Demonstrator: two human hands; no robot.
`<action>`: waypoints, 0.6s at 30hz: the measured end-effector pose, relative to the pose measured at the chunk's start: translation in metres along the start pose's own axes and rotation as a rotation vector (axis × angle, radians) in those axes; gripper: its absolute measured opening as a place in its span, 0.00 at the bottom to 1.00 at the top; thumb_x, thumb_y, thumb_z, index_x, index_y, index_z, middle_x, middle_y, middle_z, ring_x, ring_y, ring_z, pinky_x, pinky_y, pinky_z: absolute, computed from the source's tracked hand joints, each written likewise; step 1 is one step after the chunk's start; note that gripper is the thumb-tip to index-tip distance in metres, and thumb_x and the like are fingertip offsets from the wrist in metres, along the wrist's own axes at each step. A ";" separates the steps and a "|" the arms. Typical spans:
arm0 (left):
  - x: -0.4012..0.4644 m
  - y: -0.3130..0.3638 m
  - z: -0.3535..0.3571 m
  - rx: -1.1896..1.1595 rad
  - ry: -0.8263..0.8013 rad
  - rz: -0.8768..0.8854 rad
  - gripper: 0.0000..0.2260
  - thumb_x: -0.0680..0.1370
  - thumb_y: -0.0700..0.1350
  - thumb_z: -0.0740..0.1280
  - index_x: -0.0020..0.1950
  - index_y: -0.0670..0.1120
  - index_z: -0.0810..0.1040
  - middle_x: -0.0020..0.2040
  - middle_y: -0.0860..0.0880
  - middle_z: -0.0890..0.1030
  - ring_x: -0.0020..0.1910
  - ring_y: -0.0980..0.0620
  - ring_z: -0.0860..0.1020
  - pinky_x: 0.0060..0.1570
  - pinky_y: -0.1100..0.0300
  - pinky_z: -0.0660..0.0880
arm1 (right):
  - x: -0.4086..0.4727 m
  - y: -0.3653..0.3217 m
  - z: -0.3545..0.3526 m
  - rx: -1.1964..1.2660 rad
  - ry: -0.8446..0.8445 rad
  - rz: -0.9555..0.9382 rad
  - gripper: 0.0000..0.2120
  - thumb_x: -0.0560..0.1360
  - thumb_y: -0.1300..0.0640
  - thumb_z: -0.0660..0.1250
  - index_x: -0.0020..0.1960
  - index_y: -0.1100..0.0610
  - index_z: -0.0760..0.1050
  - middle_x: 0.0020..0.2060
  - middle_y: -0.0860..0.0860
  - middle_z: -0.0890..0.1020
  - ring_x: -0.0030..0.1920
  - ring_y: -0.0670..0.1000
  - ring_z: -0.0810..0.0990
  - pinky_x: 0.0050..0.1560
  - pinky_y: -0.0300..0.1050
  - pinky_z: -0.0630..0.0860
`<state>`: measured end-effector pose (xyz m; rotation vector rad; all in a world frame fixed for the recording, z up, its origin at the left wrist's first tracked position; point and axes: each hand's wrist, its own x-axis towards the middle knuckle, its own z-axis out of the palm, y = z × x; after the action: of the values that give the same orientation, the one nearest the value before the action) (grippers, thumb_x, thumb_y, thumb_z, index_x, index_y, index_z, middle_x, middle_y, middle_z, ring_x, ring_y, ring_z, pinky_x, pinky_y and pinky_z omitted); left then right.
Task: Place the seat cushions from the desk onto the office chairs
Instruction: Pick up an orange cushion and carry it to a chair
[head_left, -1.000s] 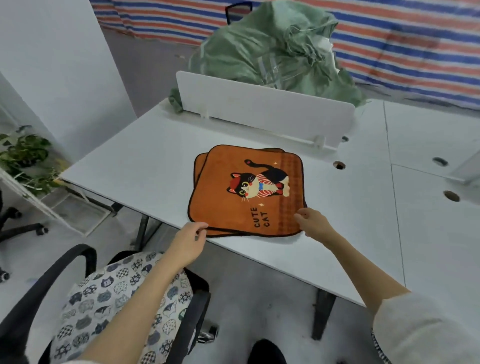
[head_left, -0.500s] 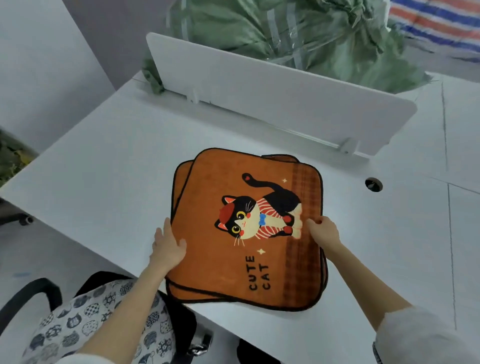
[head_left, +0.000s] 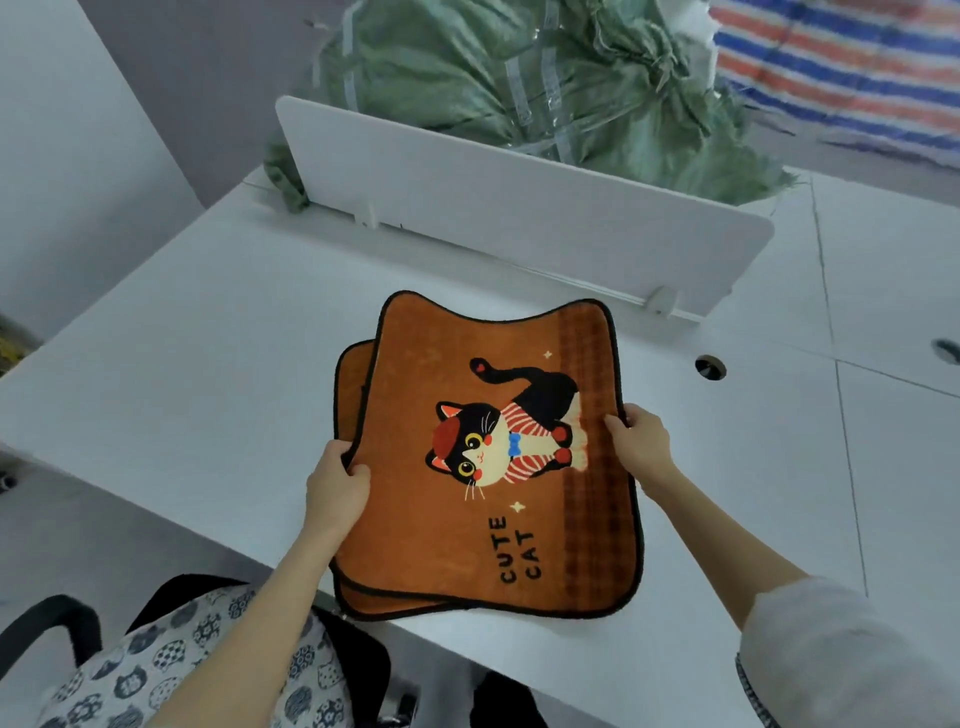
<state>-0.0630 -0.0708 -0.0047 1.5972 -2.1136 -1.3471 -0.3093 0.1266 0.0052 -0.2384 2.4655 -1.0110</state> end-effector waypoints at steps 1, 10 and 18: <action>-0.005 0.004 -0.001 -0.091 -0.024 -0.028 0.15 0.79 0.38 0.57 0.65 0.43 0.69 0.58 0.45 0.75 0.51 0.48 0.74 0.50 0.55 0.72 | -0.011 -0.005 -0.003 0.023 0.021 -0.055 0.12 0.80 0.58 0.56 0.56 0.62 0.75 0.49 0.56 0.81 0.48 0.55 0.78 0.52 0.48 0.75; -0.092 0.011 0.011 -0.566 -0.455 -0.233 0.12 0.76 0.41 0.65 0.59 0.45 0.74 0.51 0.46 0.80 0.49 0.48 0.77 0.45 0.55 0.74 | -0.151 0.009 -0.074 0.213 0.333 -0.205 0.13 0.80 0.61 0.54 0.56 0.57 0.76 0.47 0.50 0.80 0.49 0.51 0.79 0.54 0.47 0.76; -0.206 0.057 0.078 -0.491 -0.628 -0.090 0.18 0.79 0.45 0.63 0.69 0.45 0.69 0.63 0.43 0.76 0.53 0.44 0.75 0.56 0.49 0.72 | -0.284 0.083 -0.192 0.263 0.609 -0.124 0.14 0.80 0.61 0.55 0.59 0.56 0.77 0.49 0.47 0.80 0.51 0.49 0.78 0.54 0.42 0.73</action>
<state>-0.0638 0.1456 0.0665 1.1713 -1.7525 -2.4112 -0.1499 0.3974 0.1661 0.0113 2.8198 -1.6432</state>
